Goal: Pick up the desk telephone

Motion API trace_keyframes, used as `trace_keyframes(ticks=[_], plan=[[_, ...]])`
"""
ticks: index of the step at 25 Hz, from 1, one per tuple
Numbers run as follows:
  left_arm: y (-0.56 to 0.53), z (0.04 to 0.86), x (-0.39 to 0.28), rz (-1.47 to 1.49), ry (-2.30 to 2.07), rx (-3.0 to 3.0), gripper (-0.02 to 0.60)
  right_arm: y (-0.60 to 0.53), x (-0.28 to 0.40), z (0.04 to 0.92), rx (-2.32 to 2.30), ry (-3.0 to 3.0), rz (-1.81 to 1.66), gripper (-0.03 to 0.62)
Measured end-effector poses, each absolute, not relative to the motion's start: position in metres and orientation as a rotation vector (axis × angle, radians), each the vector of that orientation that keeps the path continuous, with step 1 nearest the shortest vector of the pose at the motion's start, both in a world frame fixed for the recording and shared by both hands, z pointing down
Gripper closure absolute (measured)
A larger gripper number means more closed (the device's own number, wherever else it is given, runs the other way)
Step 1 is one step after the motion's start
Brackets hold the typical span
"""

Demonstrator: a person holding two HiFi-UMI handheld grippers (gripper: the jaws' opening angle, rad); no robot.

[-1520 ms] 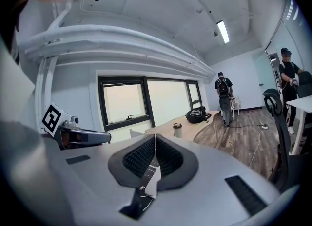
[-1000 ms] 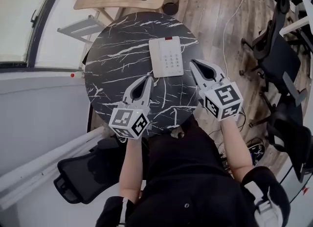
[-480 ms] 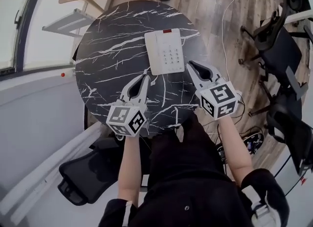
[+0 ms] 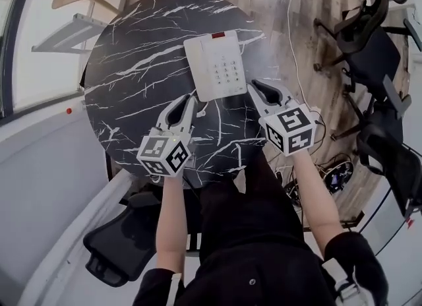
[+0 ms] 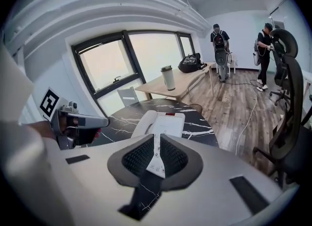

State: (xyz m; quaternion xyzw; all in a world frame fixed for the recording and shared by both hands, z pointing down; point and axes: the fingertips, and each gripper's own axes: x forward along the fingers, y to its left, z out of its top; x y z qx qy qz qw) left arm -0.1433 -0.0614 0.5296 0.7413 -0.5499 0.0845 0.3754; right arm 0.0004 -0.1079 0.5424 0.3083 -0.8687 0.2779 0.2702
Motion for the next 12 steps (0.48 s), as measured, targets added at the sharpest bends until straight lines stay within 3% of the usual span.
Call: trace_keyframes(ticks=[2, 7, 12], plan=[[-0.064, 0.541, -0.144, 0.239, -1.385, 1.899, 0.514, -0.108, 0.000, 0.553, 0.831, -2.313, 0.754, 0.560], [-0.073, 0.563, -0.150, 0.239, -1.337, 1.886, 0.491, -0.111, -0.004, 0.575, 0.842, -2.266, 0.772, 0.556], [-0.079, 0.588, -0.156, 0.287, -1.307, 1.866, 0.460, -0.115, -0.009, 0.595, 0.837, -2.232, 0.801, 0.508]])
